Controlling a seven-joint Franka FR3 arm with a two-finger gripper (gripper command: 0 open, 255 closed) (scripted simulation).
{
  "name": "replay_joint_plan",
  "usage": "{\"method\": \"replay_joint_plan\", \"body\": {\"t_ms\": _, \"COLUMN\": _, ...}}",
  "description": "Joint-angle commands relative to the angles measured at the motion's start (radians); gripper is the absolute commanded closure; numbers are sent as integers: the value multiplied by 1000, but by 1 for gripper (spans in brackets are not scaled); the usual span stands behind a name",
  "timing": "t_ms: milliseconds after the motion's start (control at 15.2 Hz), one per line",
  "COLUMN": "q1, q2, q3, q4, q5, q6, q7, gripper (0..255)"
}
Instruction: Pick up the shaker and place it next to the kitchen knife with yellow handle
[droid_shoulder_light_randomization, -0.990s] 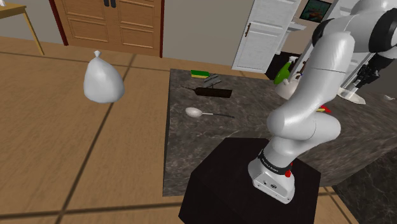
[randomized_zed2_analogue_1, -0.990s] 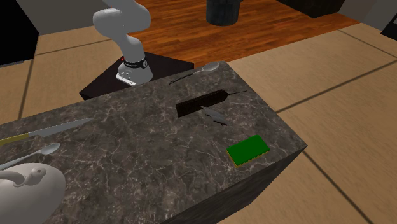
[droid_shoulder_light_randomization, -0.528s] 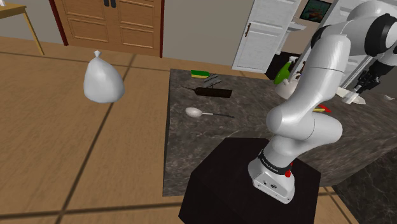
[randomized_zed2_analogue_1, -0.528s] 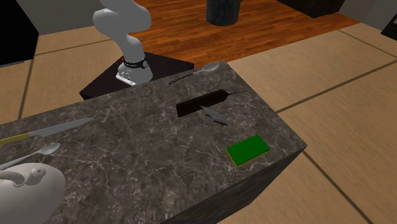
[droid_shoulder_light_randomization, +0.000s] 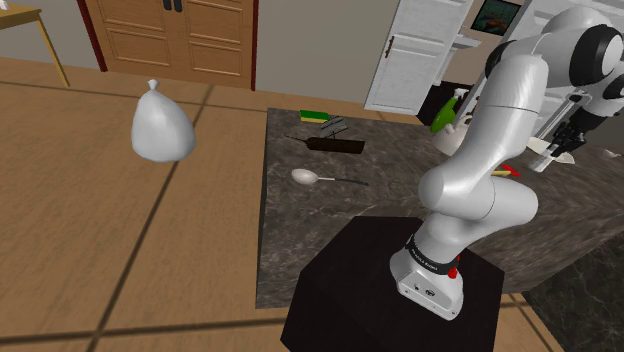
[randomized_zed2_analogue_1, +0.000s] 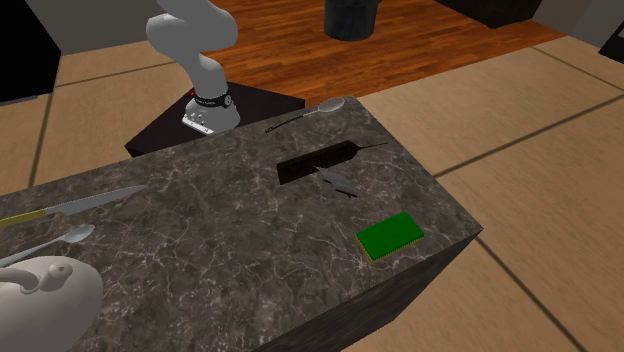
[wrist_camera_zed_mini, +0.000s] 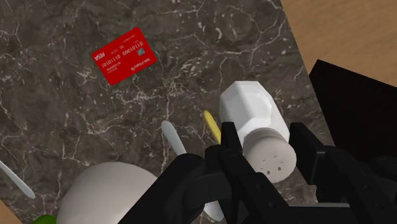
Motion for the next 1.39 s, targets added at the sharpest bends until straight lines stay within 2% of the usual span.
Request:
{"method": "replay_joint_plan", "body": {"t_ms": 0, "q1": 3, "q2": 5, "q3": 5, "q4": -21, "q5": 7, "q6": 23, "q7": -5, "gripper": 255}}
{"method": "replay_joint_plan", "body": {"t_ms": 1122, "q1": -32, "q2": 87, "q3": 83, "q4": -152, "q5": 106, "q6": 200, "q7": -74, "gripper": 255}}
{"method": "replay_joint_plan", "body": {"t_ms": 1320, "q1": -32, "q2": 87, "q3": 83, "q4": -152, "q5": 106, "q6": 200, "q7": -74, "gripper": 255}}
